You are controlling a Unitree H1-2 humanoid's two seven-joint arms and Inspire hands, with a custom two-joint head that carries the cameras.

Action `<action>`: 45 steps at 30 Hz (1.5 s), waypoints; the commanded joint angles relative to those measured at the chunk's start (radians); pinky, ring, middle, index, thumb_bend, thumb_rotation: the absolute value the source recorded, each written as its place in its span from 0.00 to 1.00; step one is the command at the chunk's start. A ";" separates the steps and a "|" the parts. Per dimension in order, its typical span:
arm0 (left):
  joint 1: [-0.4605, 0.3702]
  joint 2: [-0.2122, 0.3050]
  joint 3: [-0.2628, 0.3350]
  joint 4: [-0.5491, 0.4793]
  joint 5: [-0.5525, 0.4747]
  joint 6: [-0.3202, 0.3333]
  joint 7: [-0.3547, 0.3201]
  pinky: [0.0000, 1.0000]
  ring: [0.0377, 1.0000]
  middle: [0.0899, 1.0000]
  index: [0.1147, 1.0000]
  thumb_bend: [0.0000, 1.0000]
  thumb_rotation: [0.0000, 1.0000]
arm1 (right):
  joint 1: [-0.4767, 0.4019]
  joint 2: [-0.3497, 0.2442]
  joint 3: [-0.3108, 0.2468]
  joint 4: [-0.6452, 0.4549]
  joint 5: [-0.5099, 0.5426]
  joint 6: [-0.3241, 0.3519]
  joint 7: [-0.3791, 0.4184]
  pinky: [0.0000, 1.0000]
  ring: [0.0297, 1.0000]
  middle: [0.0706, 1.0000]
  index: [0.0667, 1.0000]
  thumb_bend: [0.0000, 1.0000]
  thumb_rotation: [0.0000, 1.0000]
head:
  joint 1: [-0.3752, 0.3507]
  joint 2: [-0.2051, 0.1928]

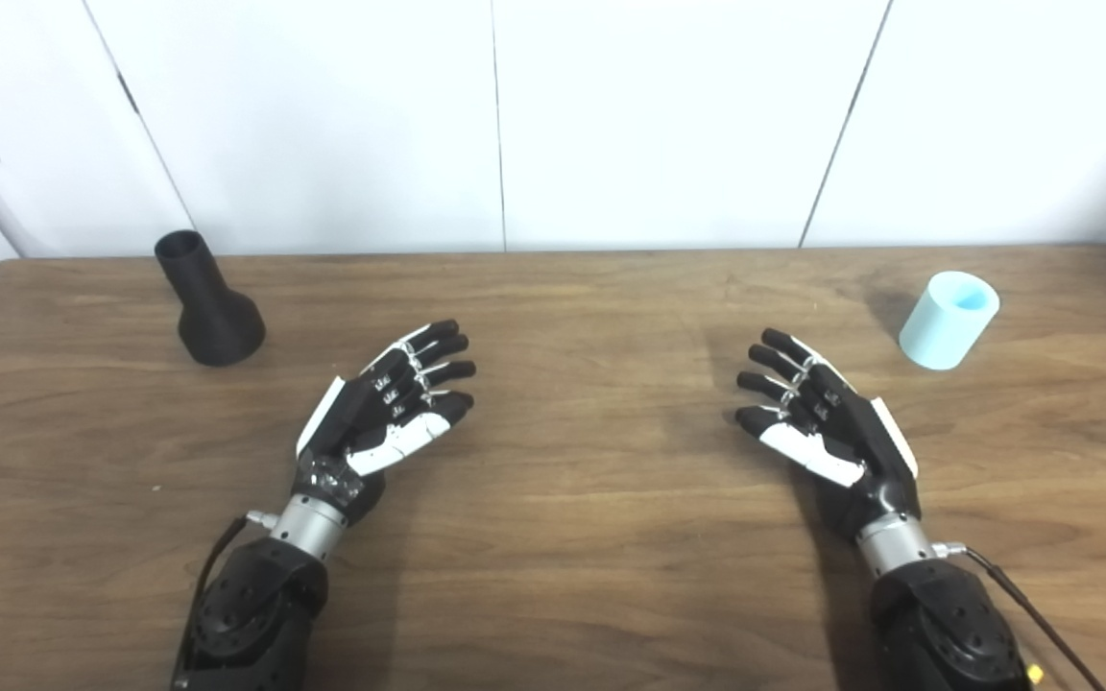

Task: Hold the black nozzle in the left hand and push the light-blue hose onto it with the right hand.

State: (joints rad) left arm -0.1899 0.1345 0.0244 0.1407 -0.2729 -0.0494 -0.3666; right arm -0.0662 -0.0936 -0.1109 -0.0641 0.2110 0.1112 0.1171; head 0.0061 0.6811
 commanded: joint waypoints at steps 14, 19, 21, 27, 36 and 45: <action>0.022 0.002 -0.003 0.055 -0.034 -0.031 -0.043 0.66 0.77 0.81 0.80 0.72 0.15 | -0.012 -0.014 0.005 -0.028 -0.003 -0.054 0.013 0.57 0.74 0.79 0.77 0.87 0.22 | 0.007 -0.004; 0.020 -0.015 -0.005 0.069 -0.029 -0.037 -0.050 0.65 0.78 0.81 0.79 0.75 0.13 | -0.008 -0.029 -0.005 -0.017 0.020 -0.057 0.031 0.60 0.75 0.80 0.78 0.86 0.23 | 0.131 -0.037; 0.019 -0.026 -0.012 0.081 -0.017 -0.049 -0.045 0.62 0.77 0.80 0.79 0.75 0.12 | -0.006 -0.041 -0.013 -0.008 0.030 -0.061 0.041 0.61 0.76 0.81 0.79 0.84 0.22 | 0.188 -0.058; 0.011 -0.064 -0.030 0.132 0.028 -0.100 -0.014 0.59 0.74 0.78 0.78 0.79 0.18 | -0.010 -0.054 -0.042 0.009 0.064 -0.053 0.048 0.66 0.79 0.83 0.79 0.78 0.15 | 0.330 -0.131; -0.001 -0.098 -0.039 0.195 0.067 -0.158 0.025 0.61 0.73 0.78 0.77 0.77 0.19 | 0.003 -0.062 -0.032 -0.053 0.016 0.020 0.003 0.59 0.69 0.78 0.75 0.82 0.17 | 0.411 -0.207; -0.005 -0.071 -0.022 0.129 0.211 -0.181 0.161 0.56 0.66 0.72 0.73 0.76 0.24 | 0.005 -0.056 -0.038 -0.065 0.016 0.034 -0.003 0.48 0.61 0.71 0.66 0.98 0.25 | 0.414 -0.205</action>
State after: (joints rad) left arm -0.2574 0.0679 0.0045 0.2529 -0.0967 -0.2134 -0.2432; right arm -0.0425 -0.1466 -0.1391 -0.0935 0.2137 0.1536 0.1197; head 0.4203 0.4755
